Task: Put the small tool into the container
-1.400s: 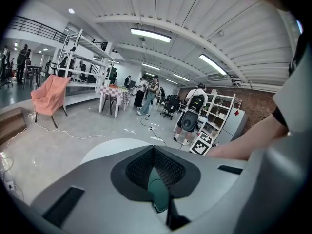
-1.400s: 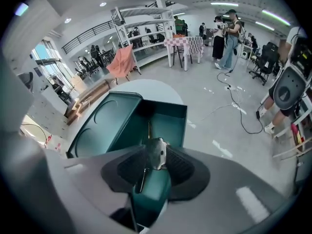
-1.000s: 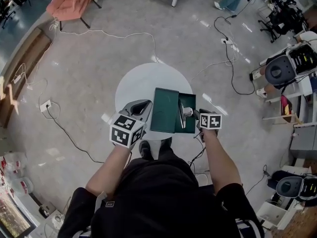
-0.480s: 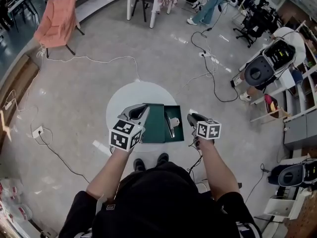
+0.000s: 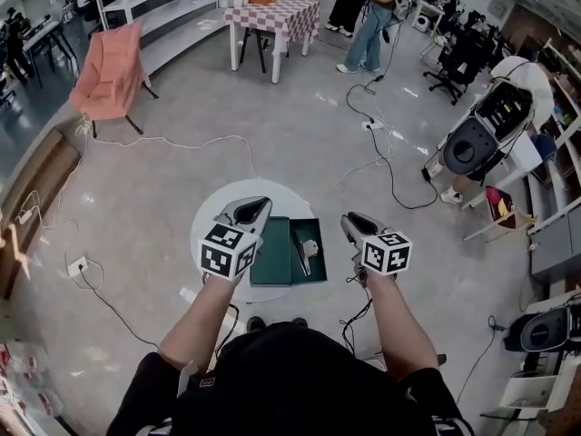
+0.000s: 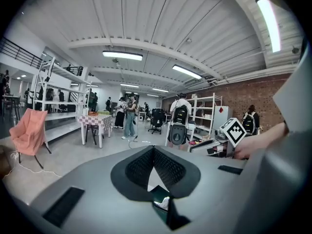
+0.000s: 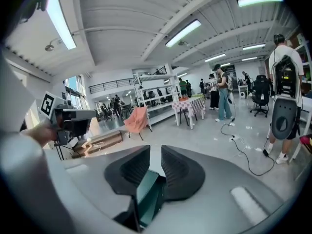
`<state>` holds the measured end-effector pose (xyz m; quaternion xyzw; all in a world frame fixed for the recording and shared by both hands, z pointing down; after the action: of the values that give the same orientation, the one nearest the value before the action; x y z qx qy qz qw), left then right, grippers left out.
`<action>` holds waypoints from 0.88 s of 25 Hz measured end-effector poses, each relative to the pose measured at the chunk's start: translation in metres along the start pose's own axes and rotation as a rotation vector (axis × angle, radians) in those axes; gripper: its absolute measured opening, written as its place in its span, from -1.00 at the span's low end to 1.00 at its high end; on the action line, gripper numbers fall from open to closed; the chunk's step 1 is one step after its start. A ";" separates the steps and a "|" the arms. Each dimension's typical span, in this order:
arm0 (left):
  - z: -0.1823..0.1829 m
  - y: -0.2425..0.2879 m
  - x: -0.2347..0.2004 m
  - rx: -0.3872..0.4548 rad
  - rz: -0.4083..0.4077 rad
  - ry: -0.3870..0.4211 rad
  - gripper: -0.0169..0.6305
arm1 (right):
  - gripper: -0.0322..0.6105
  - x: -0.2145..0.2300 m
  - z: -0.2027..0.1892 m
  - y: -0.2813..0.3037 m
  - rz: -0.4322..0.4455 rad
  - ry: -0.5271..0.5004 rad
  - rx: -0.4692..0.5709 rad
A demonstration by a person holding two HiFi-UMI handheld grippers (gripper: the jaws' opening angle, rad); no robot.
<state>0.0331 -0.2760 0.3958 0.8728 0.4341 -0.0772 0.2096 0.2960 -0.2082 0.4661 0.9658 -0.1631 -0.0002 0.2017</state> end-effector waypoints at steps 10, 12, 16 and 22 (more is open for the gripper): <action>0.054 0.009 0.008 0.082 0.059 0.041 -0.93 | -0.86 0.009 0.088 -0.058 0.002 -0.061 0.336; 0.059 0.006 0.005 0.094 0.076 0.044 -0.93 | -0.87 0.009 0.103 -0.070 -0.010 -0.062 0.399; 0.060 -0.006 0.003 0.109 0.100 0.043 -0.93 | -0.87 0.003 0.125 -0.090 -0.020 -0.103 0.486; 0.067 -0.014 0.003 0.128 0.100 0.064 -0.93 | -0.87 -0.012 0.152 -0.098 0.022 -0.169 0.547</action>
<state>0.0271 -0.2950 0.3302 0.9070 0.3904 -0.0662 0.1433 0.3051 -0.1783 0.2876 0.9790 -0.1839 -0.0343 -0.0808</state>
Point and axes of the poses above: the fingertips, and each gripper's own axes: y forward along the fingers, x to its right, z out of its top, the point moved 6 cm from there along -y, backward along the fingers, and after that the axes turned 12 degrees about -y, right-handed, at the moved point
